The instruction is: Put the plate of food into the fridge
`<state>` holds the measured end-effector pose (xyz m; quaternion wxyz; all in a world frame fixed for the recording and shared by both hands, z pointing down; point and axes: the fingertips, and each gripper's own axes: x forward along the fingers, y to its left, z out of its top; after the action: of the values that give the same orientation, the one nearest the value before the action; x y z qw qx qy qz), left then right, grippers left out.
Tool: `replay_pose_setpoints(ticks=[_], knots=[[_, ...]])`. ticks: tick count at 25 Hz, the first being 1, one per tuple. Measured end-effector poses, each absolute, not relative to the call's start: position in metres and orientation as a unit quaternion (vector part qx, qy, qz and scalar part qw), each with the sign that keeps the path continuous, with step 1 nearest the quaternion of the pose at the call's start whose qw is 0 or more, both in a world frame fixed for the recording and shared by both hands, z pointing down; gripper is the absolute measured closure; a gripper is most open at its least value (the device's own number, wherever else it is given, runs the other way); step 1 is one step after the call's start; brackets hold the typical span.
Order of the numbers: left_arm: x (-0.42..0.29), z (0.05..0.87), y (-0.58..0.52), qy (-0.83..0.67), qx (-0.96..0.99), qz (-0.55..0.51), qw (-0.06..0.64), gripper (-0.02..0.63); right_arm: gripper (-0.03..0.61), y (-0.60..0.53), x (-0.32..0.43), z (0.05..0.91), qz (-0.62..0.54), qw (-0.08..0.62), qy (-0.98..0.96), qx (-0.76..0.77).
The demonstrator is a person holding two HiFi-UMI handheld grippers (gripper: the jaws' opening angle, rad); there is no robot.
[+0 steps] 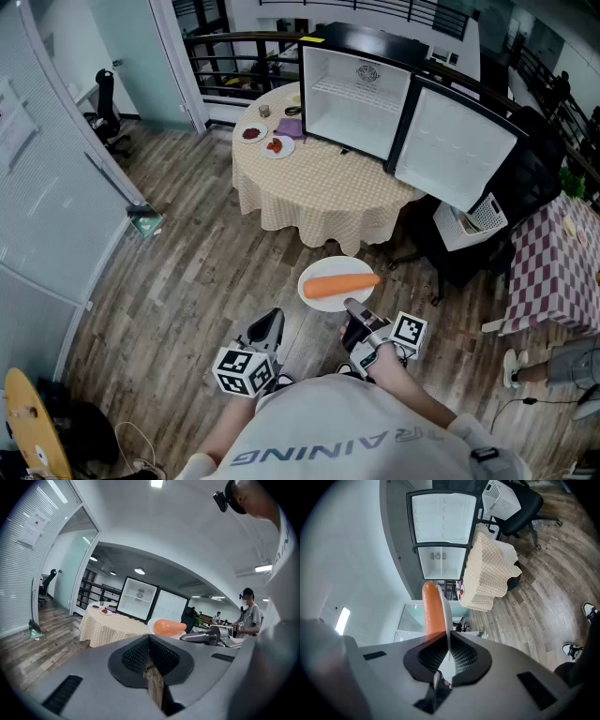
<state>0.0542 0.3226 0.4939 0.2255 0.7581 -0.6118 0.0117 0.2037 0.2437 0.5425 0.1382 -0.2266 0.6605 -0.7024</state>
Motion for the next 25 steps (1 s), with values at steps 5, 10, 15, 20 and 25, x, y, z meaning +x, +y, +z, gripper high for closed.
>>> replay_pose_setpoints(ticks=[5,10,15,20,25], knots=[[0.053,0.495,0.324,-0.609,0.757,0.008,0.235,0.606,0.545,0.245,0.201,0.541,-0.704,0.142,0.660,-0.222],[0.049,0.493,0.327,-0.610,0.756,-0.002,0.239,0.606,0.545,0.252,0.199,0.544,-0.707,0.139,0.656,-0.223],[0.049,0.491,0.330,-0.610,0.756,-0.002,0.238,0.606,0.545,0.255,0.201,0.543,-0.706,0.138,0.658,-0.222],[0.048,0.491,0.334,-0.609,0.757,-0.001,0.239,0.606,0.545,0.256,0.199,0.541,-0.704,0.146,0.658,-0.224],[0.041,0.493,0.341,-0.609,0.756,-0.001,0.240,0.606,0.545,0.258,0.194,0.540,-0.704,0.148,0.656,-0.227]])
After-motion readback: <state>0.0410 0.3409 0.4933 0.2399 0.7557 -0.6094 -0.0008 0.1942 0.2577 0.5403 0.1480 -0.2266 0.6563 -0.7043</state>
